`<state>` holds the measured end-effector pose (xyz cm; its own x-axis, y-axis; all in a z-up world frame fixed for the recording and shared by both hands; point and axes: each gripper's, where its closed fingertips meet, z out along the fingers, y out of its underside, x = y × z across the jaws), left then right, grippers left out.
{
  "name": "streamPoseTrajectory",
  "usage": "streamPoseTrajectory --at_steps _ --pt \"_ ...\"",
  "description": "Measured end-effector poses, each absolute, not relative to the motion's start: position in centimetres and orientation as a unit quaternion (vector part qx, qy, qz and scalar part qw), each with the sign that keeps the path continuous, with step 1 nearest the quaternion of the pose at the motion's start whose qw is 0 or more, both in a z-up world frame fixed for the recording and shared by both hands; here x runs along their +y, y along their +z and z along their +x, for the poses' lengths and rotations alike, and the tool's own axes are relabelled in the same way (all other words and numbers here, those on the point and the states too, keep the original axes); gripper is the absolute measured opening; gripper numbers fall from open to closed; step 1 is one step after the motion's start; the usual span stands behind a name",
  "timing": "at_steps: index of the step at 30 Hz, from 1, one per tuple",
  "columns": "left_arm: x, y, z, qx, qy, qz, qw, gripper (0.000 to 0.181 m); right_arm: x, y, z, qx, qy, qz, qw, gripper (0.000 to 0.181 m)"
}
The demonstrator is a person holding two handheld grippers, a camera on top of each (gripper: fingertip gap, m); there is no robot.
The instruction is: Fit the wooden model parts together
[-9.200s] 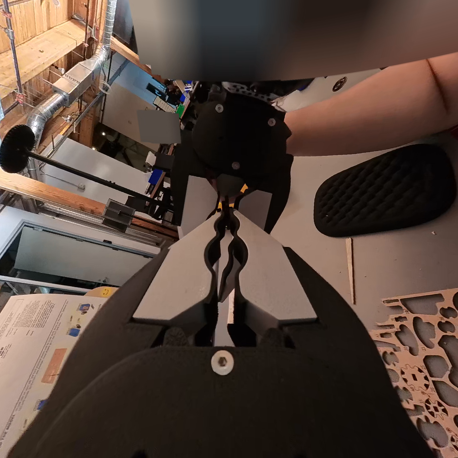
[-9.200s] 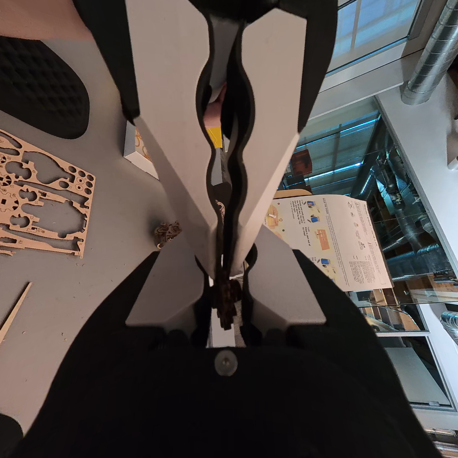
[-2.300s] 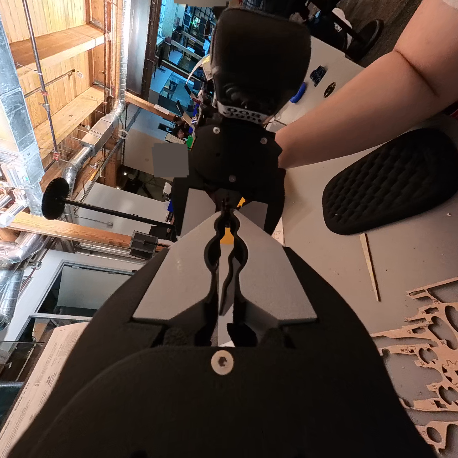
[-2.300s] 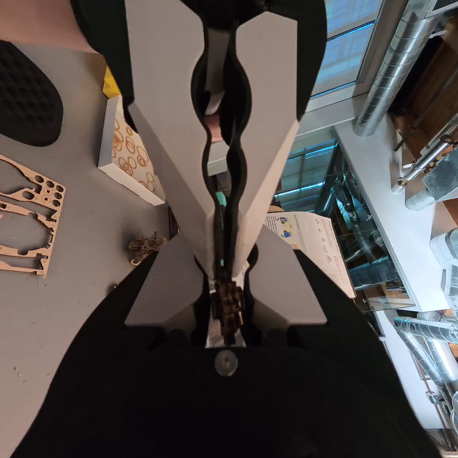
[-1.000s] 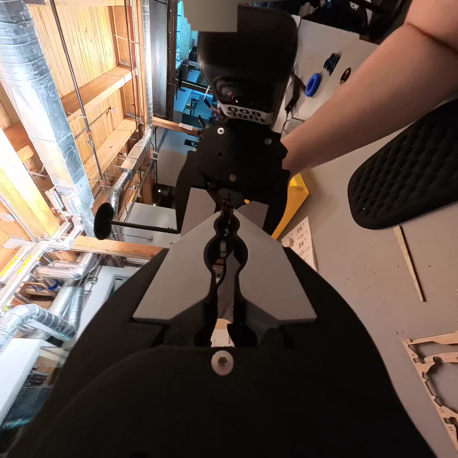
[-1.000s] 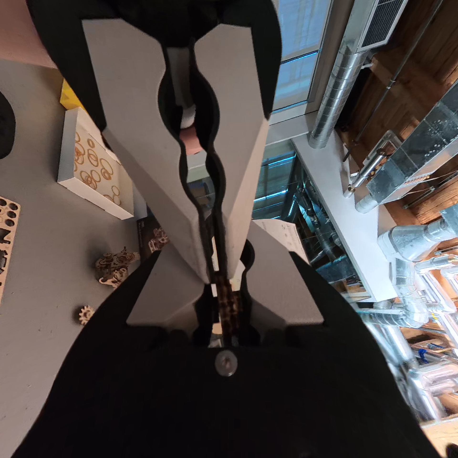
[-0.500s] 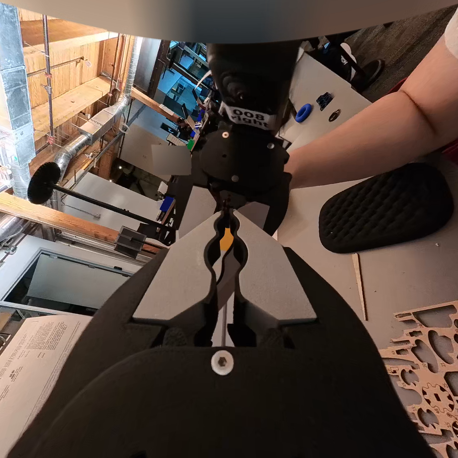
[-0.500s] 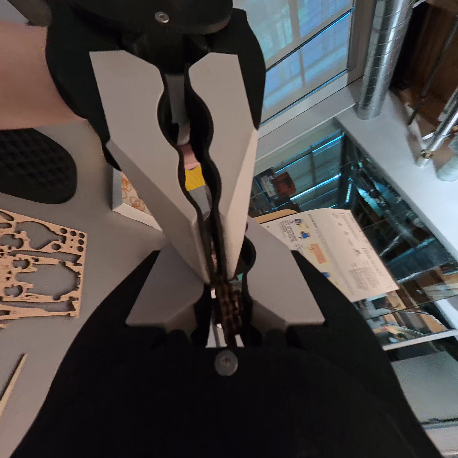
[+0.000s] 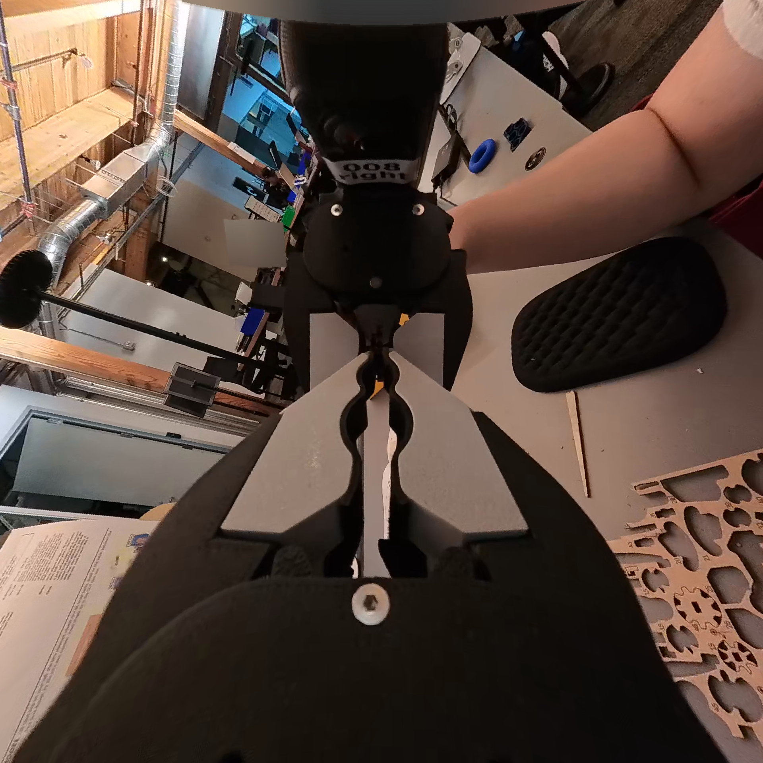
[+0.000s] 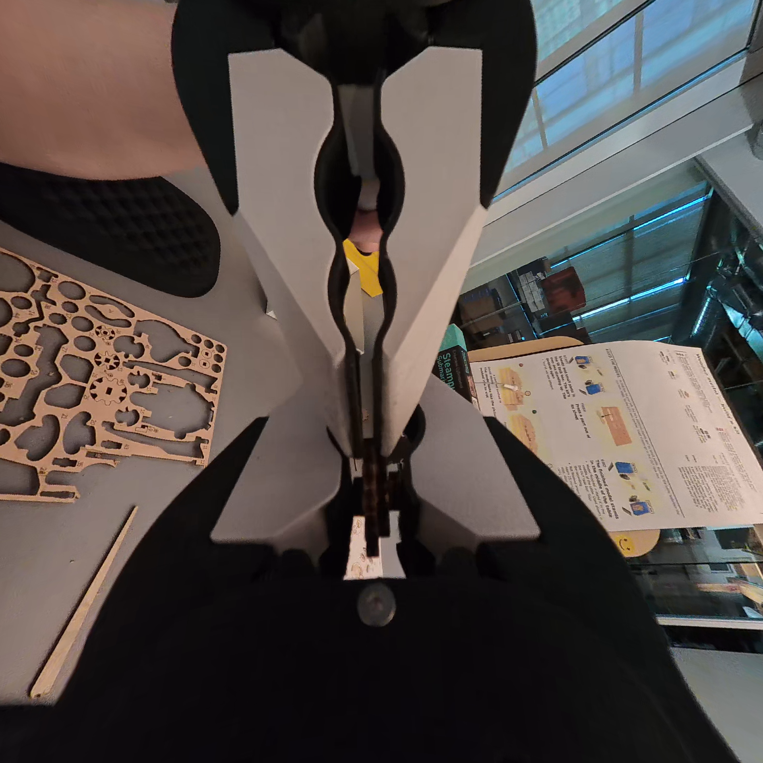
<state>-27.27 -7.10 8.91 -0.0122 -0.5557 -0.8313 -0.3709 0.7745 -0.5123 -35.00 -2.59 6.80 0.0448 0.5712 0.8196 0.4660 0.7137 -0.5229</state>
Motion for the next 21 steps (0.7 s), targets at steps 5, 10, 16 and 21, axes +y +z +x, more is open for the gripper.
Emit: streamPoseTrajectory --at_steps 5,10,16,21 --pt "-7.32 8.85 -27.22 0.711 -0.073 -0.323 0.621 0.0 -2.73 6.94 -34.95 -0.694 0.021 -0.353 0.627 0.013" --pt "-7.51 8.85 -27.2 0.712 -0.061 -0.318 0.622 0.001 -2.57 7.17 -34.79 -0.692 -0.007 -0.344 0.634 0.013" --pt "-7.51 9.05 -27.28 0.709 -0.059 -0.318 0.626 0.0 -2.88 7.23 -34.99 -0.689 0.023 -0.36 0.629 0.014" --pt "-7.53 9.03 -27.27 0.71 -0.059 -0.315 0.627 0.0 -2.88 7.29 -34.97 -0.688 0.021 -0.356 0.632 0.016"
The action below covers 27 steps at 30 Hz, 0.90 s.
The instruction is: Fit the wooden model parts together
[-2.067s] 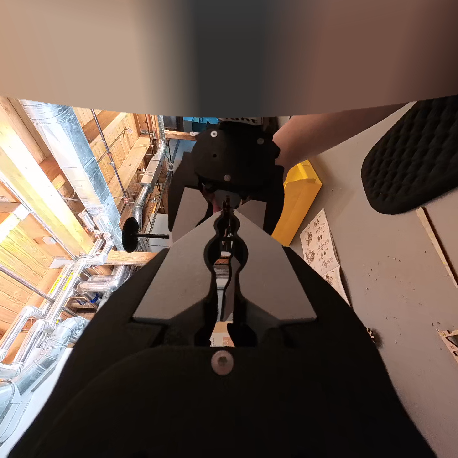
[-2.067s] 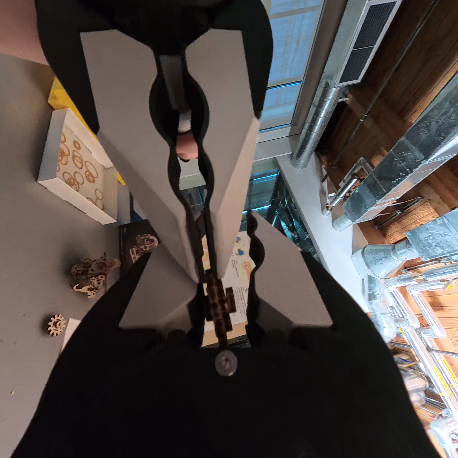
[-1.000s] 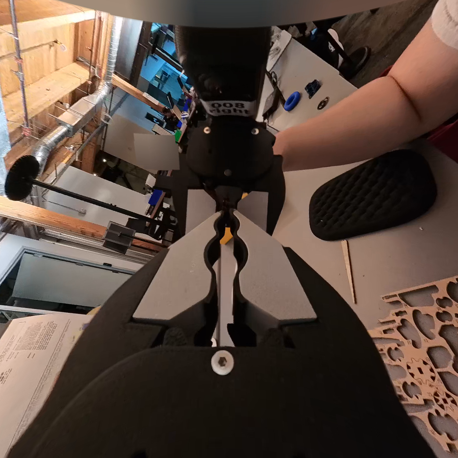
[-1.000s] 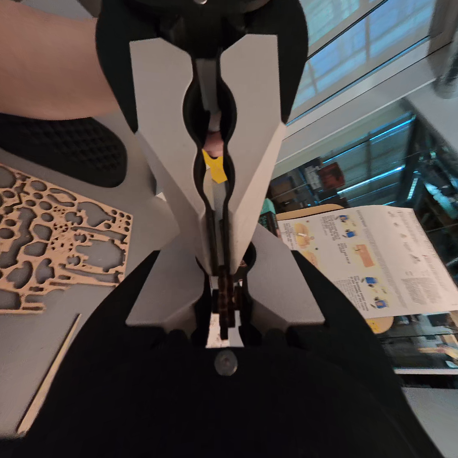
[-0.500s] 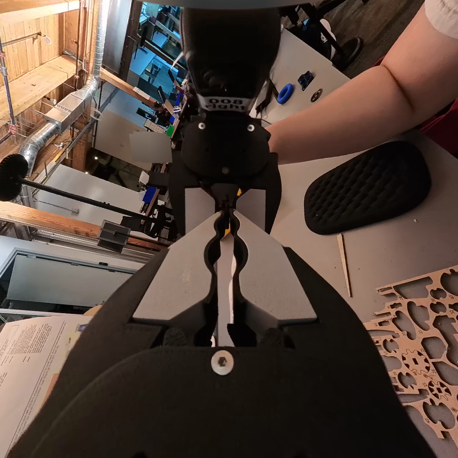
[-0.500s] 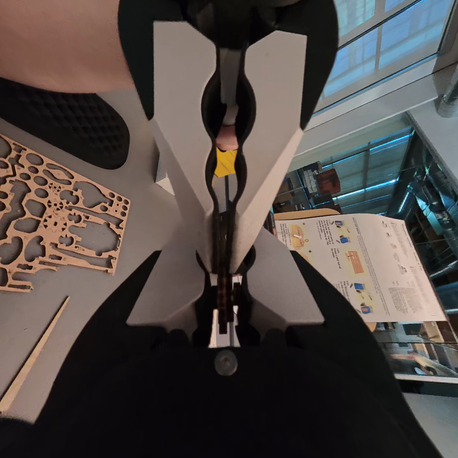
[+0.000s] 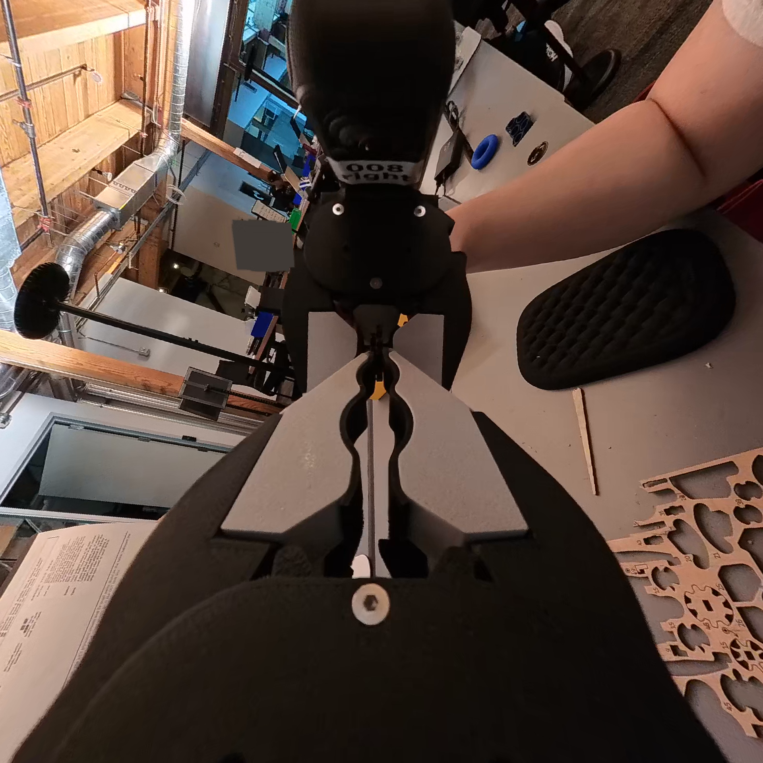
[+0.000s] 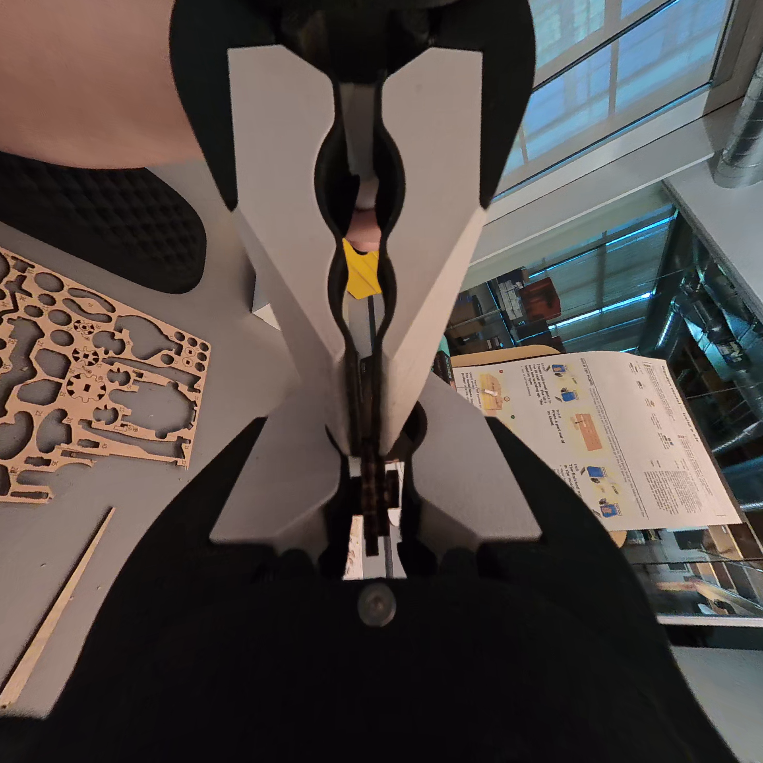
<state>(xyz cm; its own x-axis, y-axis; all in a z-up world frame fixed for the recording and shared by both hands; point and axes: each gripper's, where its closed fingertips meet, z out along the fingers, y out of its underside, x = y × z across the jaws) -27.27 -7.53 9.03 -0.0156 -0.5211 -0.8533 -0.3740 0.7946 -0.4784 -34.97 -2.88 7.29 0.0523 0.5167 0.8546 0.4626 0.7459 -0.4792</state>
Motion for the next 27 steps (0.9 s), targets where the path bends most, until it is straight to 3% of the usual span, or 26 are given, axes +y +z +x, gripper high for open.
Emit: streamPoseTrajectory --at_steps 27 --pt "-7.95 8.86 -27.14 0.715 -0.079 -0.32 0.617 0.0 -3.42 6.88 -35.01 -0.702 0.026 -0.339 0.626 0.013"
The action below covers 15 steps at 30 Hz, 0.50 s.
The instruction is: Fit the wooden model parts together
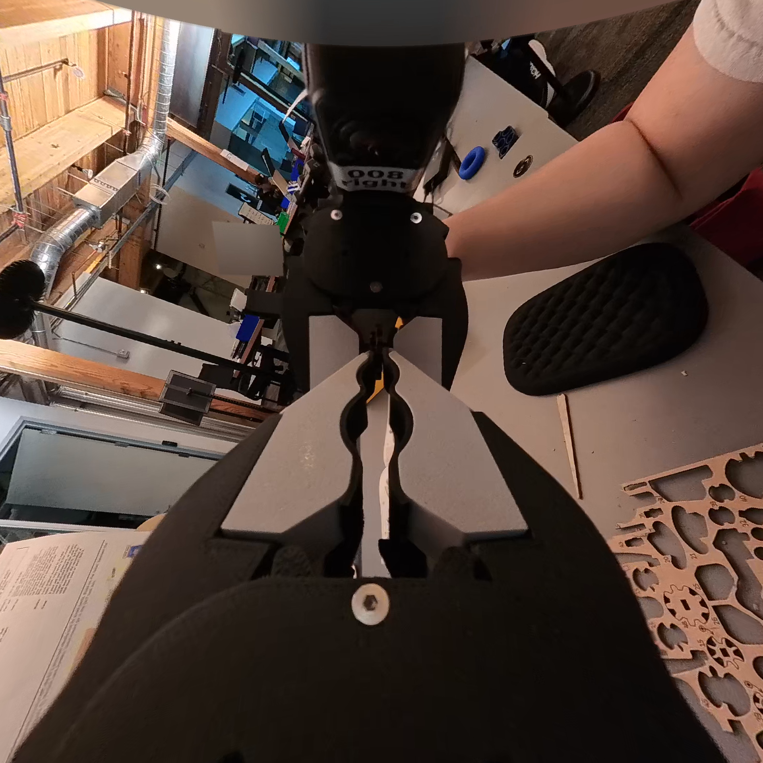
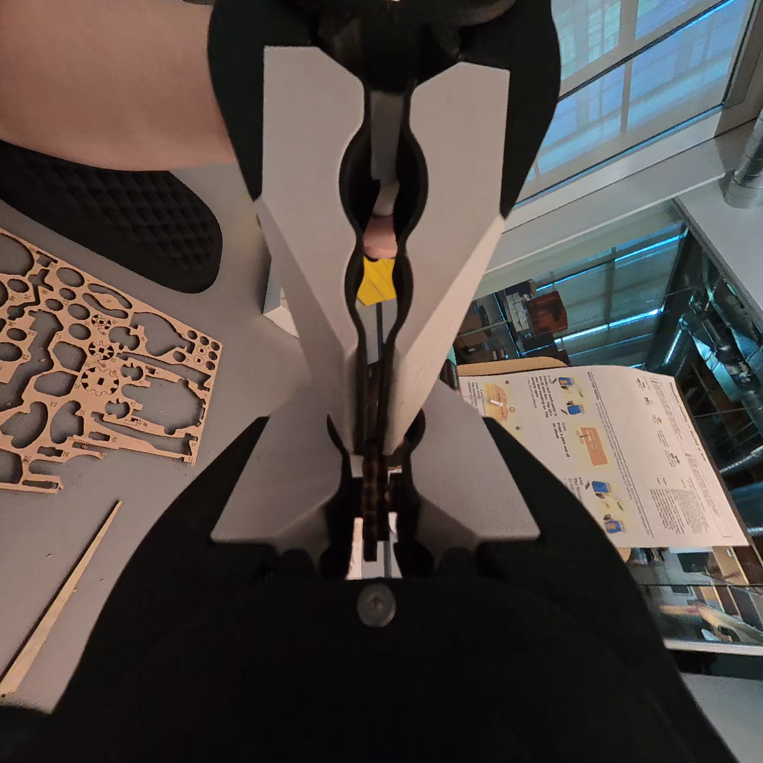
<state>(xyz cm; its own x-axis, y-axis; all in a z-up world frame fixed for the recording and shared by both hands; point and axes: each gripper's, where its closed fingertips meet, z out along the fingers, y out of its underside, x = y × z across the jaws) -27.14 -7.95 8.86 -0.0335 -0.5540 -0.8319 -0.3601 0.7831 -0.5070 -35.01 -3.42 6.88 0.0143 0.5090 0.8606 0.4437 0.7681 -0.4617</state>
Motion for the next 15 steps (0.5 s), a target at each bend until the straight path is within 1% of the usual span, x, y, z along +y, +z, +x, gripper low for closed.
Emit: streamPoseTrajectory --at_steps 5,10,15 --pt "-7.95 9.16 -27.21 0.71 -0.078 -0.32 0.623 0.0 -3.08 7.49 -35.01 -0.686 0.014 -0.342 0.642 0.014" --pt "-8.06 9.2 -27.3 0.711 -0.077 -0.317 0.623 0.0 -3.58 7.34 -35.26 -0.691 0.04 -0.347 0.633 0.014" --pt "-8.17 8.85 -27.14 0.718 -0.071 -0.31 0.619 0.0 -3.67 6.86 -35.14 -0.704 0.027 -0.332 0.628 0.015"
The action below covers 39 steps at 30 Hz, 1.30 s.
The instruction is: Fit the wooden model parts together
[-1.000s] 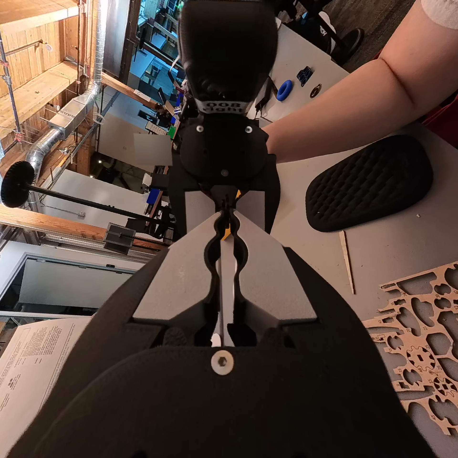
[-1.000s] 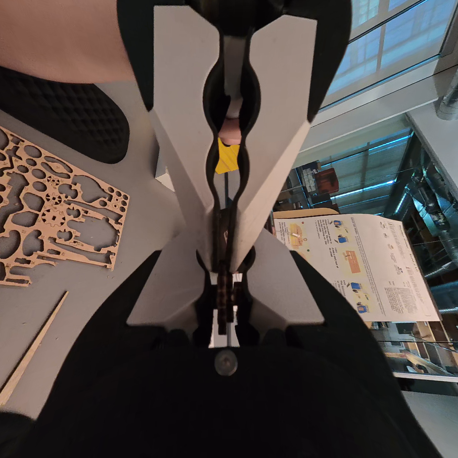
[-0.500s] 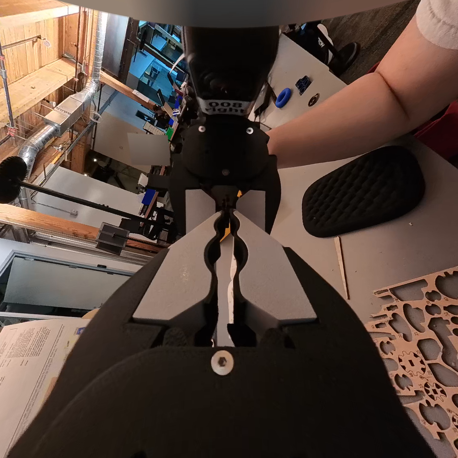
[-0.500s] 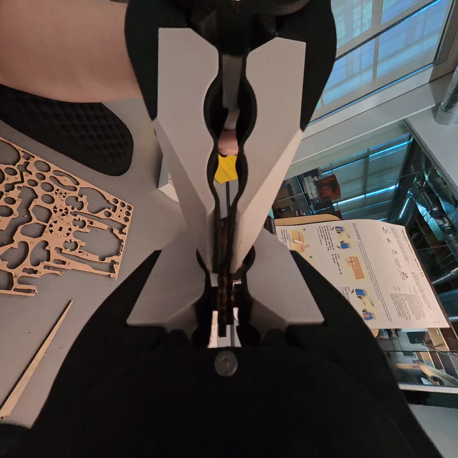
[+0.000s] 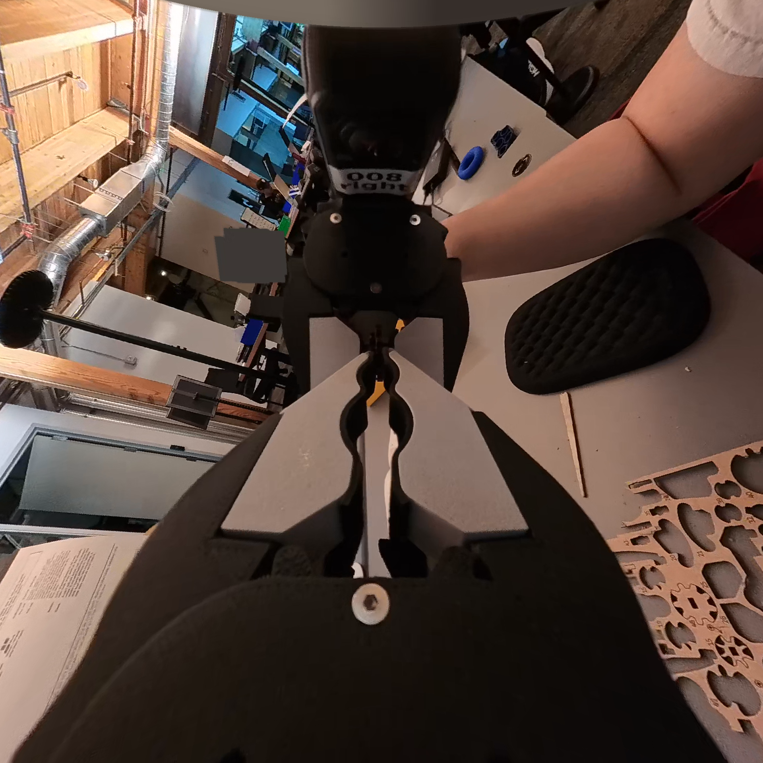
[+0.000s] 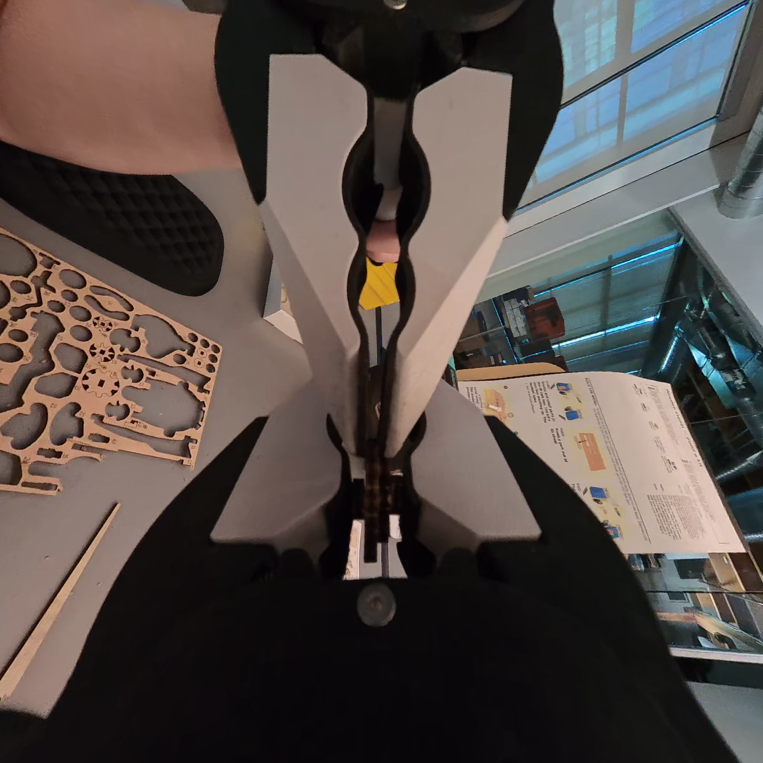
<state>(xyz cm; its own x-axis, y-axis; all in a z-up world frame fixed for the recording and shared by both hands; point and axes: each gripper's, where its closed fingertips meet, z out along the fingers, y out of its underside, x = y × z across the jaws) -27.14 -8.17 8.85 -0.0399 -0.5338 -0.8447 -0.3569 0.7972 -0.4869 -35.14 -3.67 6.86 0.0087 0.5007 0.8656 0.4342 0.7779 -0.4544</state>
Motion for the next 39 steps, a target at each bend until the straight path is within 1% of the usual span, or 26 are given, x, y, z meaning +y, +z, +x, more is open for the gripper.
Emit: streamPoseTrajectory --at_steps 5,7,12,21,24,26,28,30,33,37,39 --pt "-8.0 8.6 -27.1 0.721 -0.067 -0.311 0.616 0.0 -3.4 6.4 -35.1 -0.71 0.018 -0.339 0.617 0.015" --pt "-8.0 8.7 -27.1 0.719 -0.067 -0.311 0.618 0.0 -3.3 6.3 -35.1 -0.709 0.014 -0.341 0.617 0.019" --pt "-8.1 8.5 -27.0 0.723 -0.068 -0.311 0.613 0.0 -3.4 6.2 -35.1 -0.711 0.017 -0.339 0.616 0.012" --pt "-8.3 8.2 -27.1 0.729 -0.075 -0.317 0.602 0.0 -3.3 5.7 -35.0 -0.72 0.0 -0.34 0.604 0.012" --pt "-8.4 8.6 -27.1 0.724 -0.08 -0.314 0.609 0.0 -3.8 6.0 -35.2 -0.716 0.028 -0.35 0.603 0.012" --pt "-8.4 8.7 -27.1 0.723 -0.079 -0.313 0.611 0.0 -3.6 6.4 -35.3 -0.708 0.018 -0.338 0.62 0.015" --pt "-8.3 8.6 -27.1 0.723 -0.073 -0.313 0.611 0.0 -3.3 6.2 -35.3 -0.709 0.006 -0.34 0.618 0.017" --pt "-8.4 8.4 -26.9 0.725 -0.076 -0.311 0.61 0.0 -3.2 5.9 -35.5 -0.712 -0.004 -0.335 0.617 0.017" --pt "-8.3 8.1 -26.9 0.73 -0.07 -0.31 0.605 0.0 -2.7 5.5 -35.5 -0.714 -0.025 -0.337 0.613 0.009" --pt "-8.3 8.6 -27.0 0.724 -0.067 -0.306 0.614 0.0 -2.9 6.7 -35.5 -0.694 -0.006 -0.334 0.638 0.013" --pt "-8.3 8.6 -27.1 0.724 -0.066 -0.306 0.614 0.0 -3.0 6.7 -35.5 -0.697 -0.006 -0.334 0.634 0.01"
